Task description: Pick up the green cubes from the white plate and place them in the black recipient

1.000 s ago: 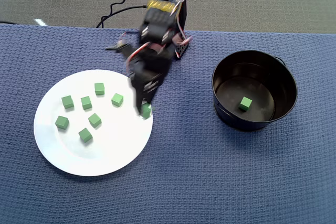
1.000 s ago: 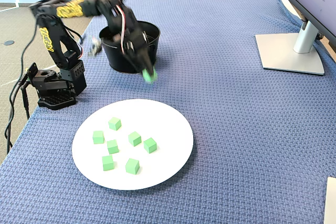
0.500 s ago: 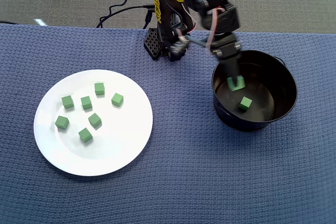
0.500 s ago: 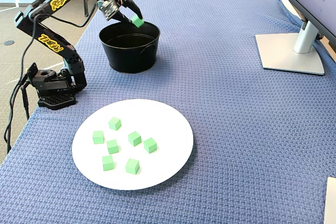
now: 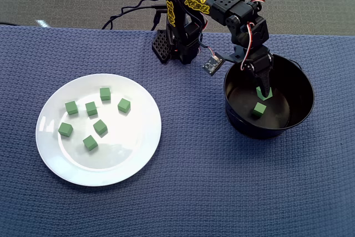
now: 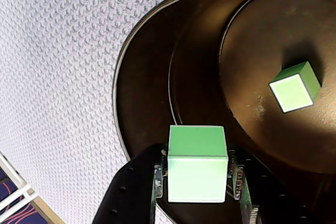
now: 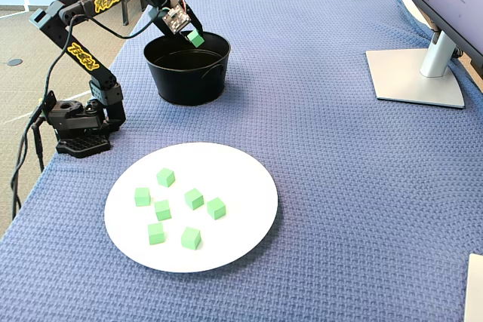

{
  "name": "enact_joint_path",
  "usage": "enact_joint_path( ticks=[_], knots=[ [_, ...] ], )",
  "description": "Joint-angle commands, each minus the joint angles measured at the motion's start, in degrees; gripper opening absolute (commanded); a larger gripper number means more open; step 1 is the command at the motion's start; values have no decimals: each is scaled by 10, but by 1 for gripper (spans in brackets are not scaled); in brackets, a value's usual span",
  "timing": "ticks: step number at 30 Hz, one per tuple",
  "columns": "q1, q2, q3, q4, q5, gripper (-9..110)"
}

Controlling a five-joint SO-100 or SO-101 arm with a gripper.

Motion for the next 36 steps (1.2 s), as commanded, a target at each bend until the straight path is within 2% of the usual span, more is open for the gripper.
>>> enact_joint_path(
  ticks=[1, 5, 10, 13, 20, 25, 29, 36],
  knots=[
    [-6, 16, -3, 4, 11, 46],
    [-5, 16, -6, 9, 18, 52],
    [30, 17, -33, 22, 9, 51],
    [112, -4, -97, 66, -16, 53],
    [392, -137, -192, 97, -128, 48],
    [533, -194, -190, 98, -112, 47],
    [582, -214, -158, 105, -77, 46],
    [584, -196, -79, 150, -36, 44]
  ],
)
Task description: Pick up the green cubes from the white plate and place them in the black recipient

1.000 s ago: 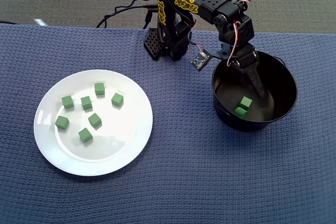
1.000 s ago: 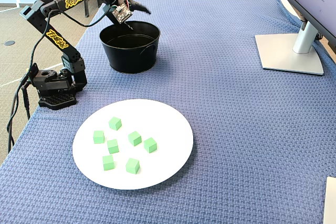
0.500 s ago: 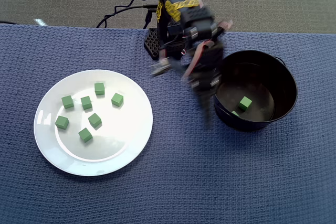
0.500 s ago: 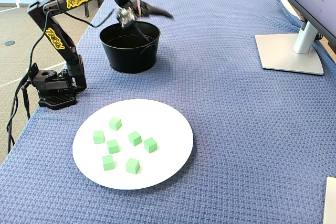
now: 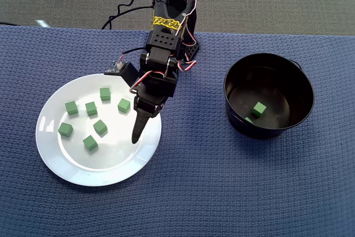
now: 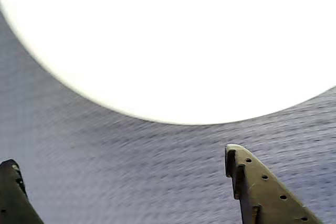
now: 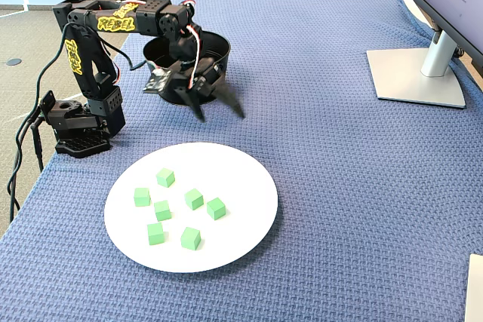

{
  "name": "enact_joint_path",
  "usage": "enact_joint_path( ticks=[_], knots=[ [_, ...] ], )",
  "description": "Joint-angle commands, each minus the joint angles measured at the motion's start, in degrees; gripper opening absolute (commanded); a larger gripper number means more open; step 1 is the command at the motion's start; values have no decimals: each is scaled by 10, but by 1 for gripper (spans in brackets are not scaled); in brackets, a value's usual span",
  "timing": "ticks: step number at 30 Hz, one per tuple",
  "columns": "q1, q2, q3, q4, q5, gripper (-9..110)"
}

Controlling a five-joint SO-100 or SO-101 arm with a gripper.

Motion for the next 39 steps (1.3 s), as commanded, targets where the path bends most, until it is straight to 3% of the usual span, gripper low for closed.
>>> enact_joint_path(
  ticks=[1, 11, 19, 26, 39],
  knots=[
    [4, 34, 42, 25, 16, 44],
    [47, 49, 127, 51, -48, 41],
    [151, 1, 142, 29, -226, 39],
    [210, -27, 137, -8, -317, 39],
    [239, -91, 86, -26, -379, 32]
  ],
)
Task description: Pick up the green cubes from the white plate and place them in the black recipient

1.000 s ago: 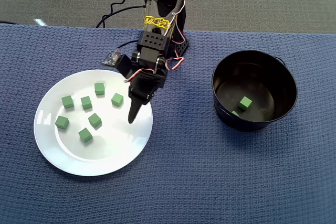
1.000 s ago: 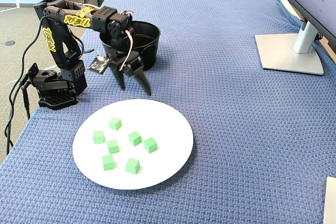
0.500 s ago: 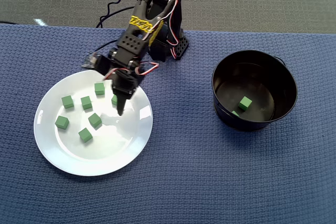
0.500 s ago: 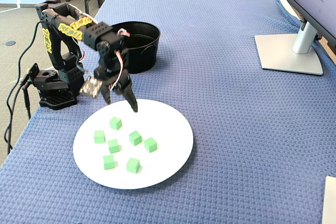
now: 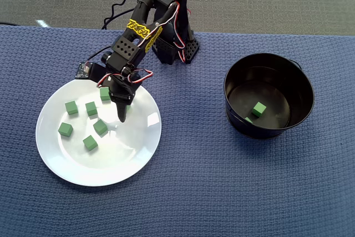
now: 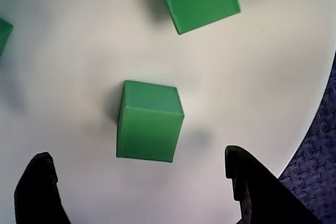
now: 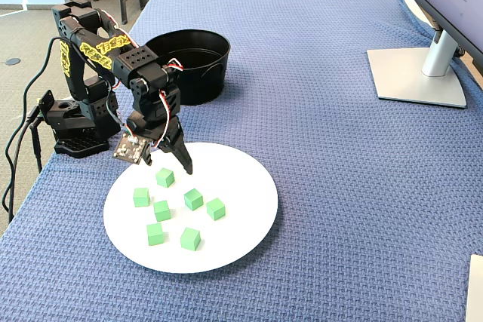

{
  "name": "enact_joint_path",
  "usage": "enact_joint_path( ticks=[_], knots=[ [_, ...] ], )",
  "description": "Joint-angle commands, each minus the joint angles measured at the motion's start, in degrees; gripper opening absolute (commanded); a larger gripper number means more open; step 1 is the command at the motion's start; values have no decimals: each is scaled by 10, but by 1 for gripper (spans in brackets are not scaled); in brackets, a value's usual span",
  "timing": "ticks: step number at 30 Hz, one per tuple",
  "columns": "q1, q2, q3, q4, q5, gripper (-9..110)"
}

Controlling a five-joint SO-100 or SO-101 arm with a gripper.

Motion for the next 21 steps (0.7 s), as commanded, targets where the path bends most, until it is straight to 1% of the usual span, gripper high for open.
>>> enact_joint_path(
  ticks=[1, 10, 15, 21],
  knots=[
    [9, -4, -45, -12, -12, 31],
    [33, -33, -73, -32, -17, 29],
    [29, -24, -49, -43, -23, 28],
    [26, -4, 9, -84, -30, 27]
  ],
)
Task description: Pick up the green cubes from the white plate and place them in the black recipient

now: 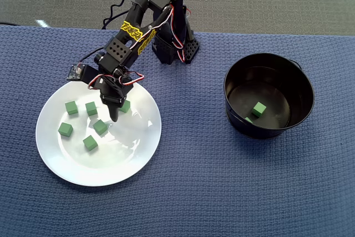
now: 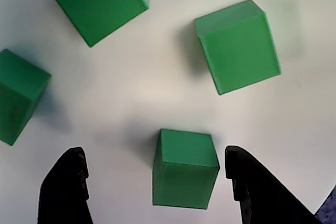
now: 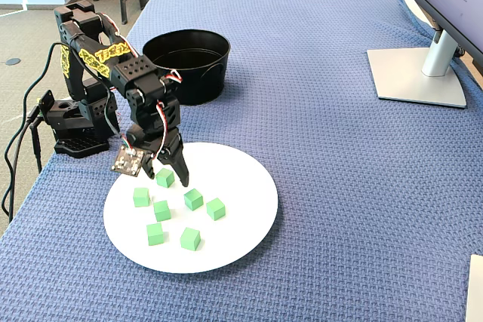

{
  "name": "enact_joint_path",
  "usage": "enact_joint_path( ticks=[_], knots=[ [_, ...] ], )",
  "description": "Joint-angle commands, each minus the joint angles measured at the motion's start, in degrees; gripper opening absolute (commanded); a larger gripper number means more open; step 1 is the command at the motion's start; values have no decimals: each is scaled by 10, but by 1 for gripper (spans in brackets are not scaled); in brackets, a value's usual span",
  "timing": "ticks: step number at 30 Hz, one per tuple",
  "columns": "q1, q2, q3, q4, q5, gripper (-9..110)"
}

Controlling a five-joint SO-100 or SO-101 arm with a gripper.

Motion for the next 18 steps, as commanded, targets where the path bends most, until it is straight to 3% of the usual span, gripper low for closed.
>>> enact_joint_path(
  ticks=[1, 18],
  knots=[
    [-4, 33, 14, -13, -4, 27],
    [-27, 30, 17, -45, 32, 22]
  ],
)
